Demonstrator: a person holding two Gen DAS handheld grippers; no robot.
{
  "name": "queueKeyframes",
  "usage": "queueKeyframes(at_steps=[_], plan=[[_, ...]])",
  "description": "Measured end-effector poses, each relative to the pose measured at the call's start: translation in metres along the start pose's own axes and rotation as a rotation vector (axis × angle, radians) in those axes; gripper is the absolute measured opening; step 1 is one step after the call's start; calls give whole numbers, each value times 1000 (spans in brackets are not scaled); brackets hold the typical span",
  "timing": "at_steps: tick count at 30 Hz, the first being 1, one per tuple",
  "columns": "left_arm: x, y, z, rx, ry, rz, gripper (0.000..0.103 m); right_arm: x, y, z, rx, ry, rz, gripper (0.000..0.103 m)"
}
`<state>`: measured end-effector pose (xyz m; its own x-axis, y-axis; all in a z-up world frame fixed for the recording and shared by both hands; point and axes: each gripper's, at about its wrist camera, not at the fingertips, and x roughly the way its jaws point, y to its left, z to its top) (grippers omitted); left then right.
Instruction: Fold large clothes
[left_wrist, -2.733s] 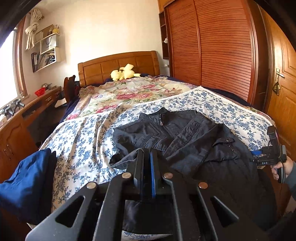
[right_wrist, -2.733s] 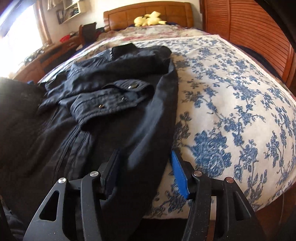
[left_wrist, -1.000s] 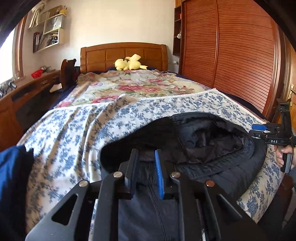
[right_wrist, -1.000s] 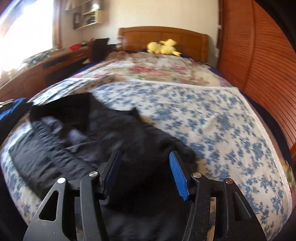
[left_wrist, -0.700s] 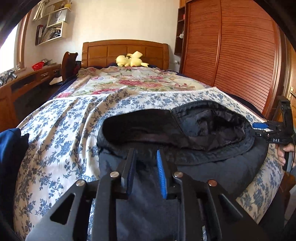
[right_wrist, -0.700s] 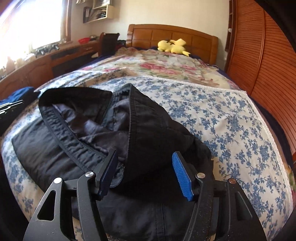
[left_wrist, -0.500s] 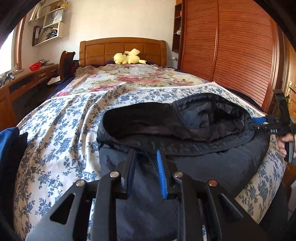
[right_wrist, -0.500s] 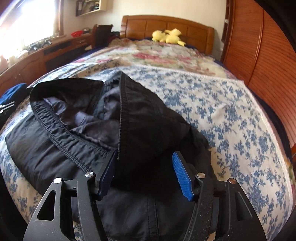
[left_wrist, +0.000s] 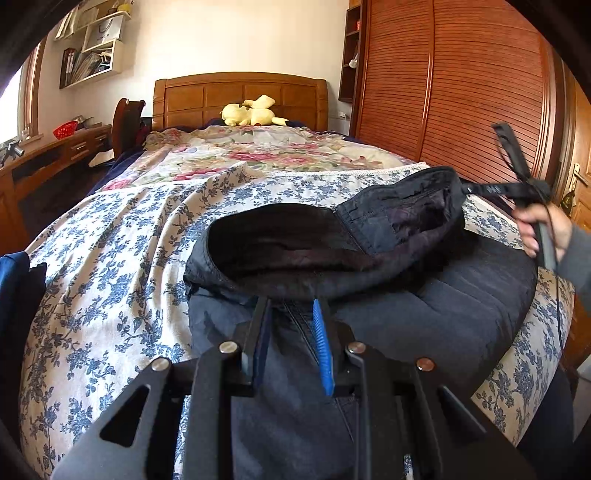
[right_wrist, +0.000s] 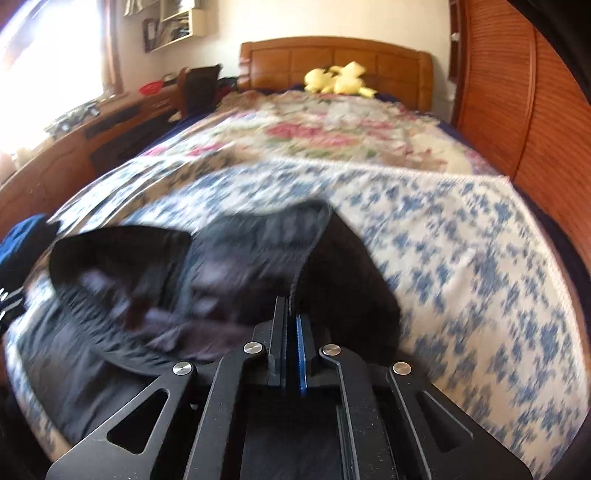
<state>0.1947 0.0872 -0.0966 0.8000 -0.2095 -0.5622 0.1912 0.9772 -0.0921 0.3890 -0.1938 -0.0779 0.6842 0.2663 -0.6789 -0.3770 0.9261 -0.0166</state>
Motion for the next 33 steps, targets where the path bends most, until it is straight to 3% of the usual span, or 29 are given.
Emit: queueKeyframes(at_steps=[13, 15, 17, 18, 21, 33], plan=[[3, -2, 2, 9, -2, -20, 22, 11, -46, 37, 69, -49, -174, 2], [3, -1, 2, 8, -2, -21, 22, 9, -52, 39, 97, -58, -189, 16], [3, -1, 2, 8, -3, -19, 22, 3, -56, 40, 110, -78, -201, 50], [3, -1, 2, 7, -5, -18, 22, 0, -58, 38, 112, -89, -188, 53], [3, -2, 3, 7, -9, -22, 22, 3, -61, 31, 88, -60, -211, 53], [6, -6, 3, 14, -4, -27, 22, 83, -74, -5, 85, 178, -168, 53]])
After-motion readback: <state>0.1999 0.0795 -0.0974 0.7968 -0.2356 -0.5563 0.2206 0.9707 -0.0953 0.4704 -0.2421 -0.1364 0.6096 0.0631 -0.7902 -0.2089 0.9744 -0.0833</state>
